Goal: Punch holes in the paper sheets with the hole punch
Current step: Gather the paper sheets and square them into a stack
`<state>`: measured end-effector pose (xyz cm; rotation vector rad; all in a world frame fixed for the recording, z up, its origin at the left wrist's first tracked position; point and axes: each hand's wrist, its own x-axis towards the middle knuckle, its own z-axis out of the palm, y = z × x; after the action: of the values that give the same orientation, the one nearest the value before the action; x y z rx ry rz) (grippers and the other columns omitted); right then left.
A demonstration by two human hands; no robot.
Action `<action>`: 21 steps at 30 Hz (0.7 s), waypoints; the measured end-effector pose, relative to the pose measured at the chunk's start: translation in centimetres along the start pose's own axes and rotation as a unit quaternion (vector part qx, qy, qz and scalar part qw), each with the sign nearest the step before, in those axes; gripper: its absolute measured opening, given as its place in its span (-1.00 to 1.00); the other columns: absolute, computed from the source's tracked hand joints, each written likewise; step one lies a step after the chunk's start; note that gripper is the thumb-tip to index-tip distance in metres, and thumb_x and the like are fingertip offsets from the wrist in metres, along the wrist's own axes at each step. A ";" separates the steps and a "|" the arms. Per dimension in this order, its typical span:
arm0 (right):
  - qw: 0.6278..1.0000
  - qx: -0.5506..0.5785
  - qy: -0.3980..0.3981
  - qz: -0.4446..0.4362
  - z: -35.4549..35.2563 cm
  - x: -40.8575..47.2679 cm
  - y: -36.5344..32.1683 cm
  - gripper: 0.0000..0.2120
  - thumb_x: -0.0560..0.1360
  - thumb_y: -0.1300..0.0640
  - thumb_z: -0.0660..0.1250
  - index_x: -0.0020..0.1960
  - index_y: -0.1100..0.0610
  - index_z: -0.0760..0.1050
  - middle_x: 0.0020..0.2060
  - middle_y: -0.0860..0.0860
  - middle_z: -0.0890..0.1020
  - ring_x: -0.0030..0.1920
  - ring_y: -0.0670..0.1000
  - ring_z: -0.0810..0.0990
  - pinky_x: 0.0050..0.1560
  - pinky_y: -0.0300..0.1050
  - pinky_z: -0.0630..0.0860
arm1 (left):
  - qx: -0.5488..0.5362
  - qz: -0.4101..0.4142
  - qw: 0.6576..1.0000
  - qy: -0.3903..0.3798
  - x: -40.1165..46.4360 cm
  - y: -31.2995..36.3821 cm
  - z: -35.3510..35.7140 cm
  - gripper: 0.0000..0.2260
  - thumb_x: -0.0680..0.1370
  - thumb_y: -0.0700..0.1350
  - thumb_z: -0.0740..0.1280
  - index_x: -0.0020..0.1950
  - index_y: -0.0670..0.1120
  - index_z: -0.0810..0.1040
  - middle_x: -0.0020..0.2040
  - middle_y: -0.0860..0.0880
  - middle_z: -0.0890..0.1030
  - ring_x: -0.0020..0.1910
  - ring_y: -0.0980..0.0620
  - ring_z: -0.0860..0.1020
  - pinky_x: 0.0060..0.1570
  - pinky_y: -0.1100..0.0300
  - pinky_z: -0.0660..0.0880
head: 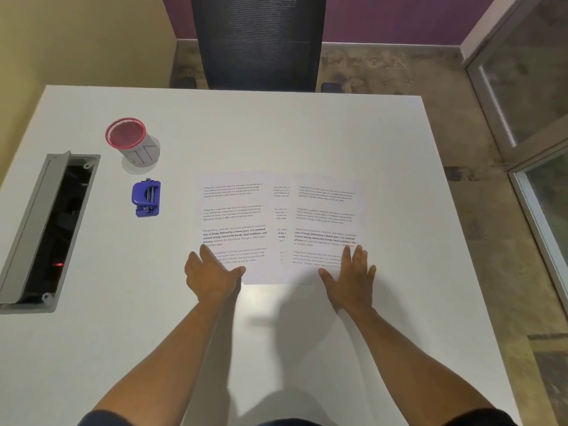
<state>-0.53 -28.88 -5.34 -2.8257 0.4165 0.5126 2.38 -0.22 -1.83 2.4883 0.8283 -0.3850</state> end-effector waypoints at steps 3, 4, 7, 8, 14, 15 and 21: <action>1.000 0.000 0.003 -0.022 0.1 -0.1 -0.8 -0.15 0.51 -0.36 0.10 0.58 0.14 -0.03 0.59 0.18 0.00 0.58 0.16 -0.09 0.52 0.23 -0.08 | -0.032 -0.017 0.999 0.001 0.3 0.1 -0.1 -0.07 0.22 0.07 0.62 0.44 -0.12 0.22 0.40 -0.22 0.31 0.42 -0.26 0.22 0.31 -0.19 0.32; 1.000 0.001 0.003 -0.026 0.1 -0.1 -1.1 -0.15 0.50 -0.36 0.11 0.58 0.13 -0.01 0.59 0.18 0.01 0.58 0.16 -0.08 0.52 0.23 -0.08 | -0.044 -0.021 0.999 0.000 0.3 0.1 -0.1 -0.06 0.22 0.04 0.63 0.46 -0.11 0.20 0.42 -0.22 0.29 0.42 -0.26 0.21 0.32 -0.19 0.32; 1.000 0.004 0.000 -0.029 0.4 -0.1 -1.9 -0.15 0.49 -0.36 0.13 0.58 0.11 -0.01 0.59 0.18 0.00 0.58 0.16 -0.08 0.52 0.22 -0.09 | -0.093 -0.024 0.995 -0.009 0.6 0.2 -0.1 -0.02 0.23 -0.09 0.62 0.50 -0.09 0.13 0.42 -0.21 0.25 0.40 -0.27 0.20 0.30 -0.17 0.32; 1.000 0.003 -0.003 -0.030 0.4 -0.1 -2.0 -0.15 0.49 -0.36 0.14 0.58 0.10 -0.01 0.59 0.18 0.00 0.58 0.16 -0.08 0.52 0.22 -0.09 | -0.123 -0.027 0.992 -0.014 0.8 0.3 -0.1 -0.02 0.24 -0.14 0.62 0.51 -0.09 0.11 0.42 -0.21 0.25 0.39 -0.27 0.23 0.30 -0.16 0.34; 0.999 0.003 -0.006 -0.039 0.3 0.0 -2.2 -0.16 0.49 -0.35 0.16 0.58 0.10 0.01 0.58 0.18 0.03 0.58 0.18 -0.07 0.51 0.25 -0.07 | -0.386 -0.065 0.920 -0.021 1.6 0.3 -1.3 -0.37 0.33 -0.29 0.53 0.31 -0.05 0.34 0.17 -0.06 0.57 0.13 -0.13 0.58 0.00 0.08 0.54; 0.999 0.001 -0.006 -0.040 0.3 0.0 -2.2 -0.16 0.49 -0.36 0.15 0.58 0.09 0.01 0.58 0.17 0.03 0.58 0.18 -0.07 0.51 0.25 -0.07 | -0.415 -0.067 0.907 -0.025 1.6 0.5 -1.5 -0.41 0.35 -0.28 0.53 0.28 -0.04 0.36 0.15 -0.05 0.58 0.11 -0.12 0.60 -0.01 0.08 0.55; 0.999 -0.003 0.000 -0.048 0.2 -0.2 -2.5 -0.16 0.49 -0.34 0.17 0.58 0.11 0.02 0.58 0.18 0.05 0.58 0.19 -0.04 0.52 0.22 -0.04 | -0.481 0.025 0.873 -0.078 1.1 3.1 -4.5 -0.58 0.36 -0.16 0.55 0.15 0.04 0.51 0.05 -0.02 0.68 -0.02 -0.03 0.68 -0.01 0.02 0.62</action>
<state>0.04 -26.43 -4.96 -2.8347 0.2775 0.4962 5.63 0.50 2.59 1.5160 0.6541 -0.0950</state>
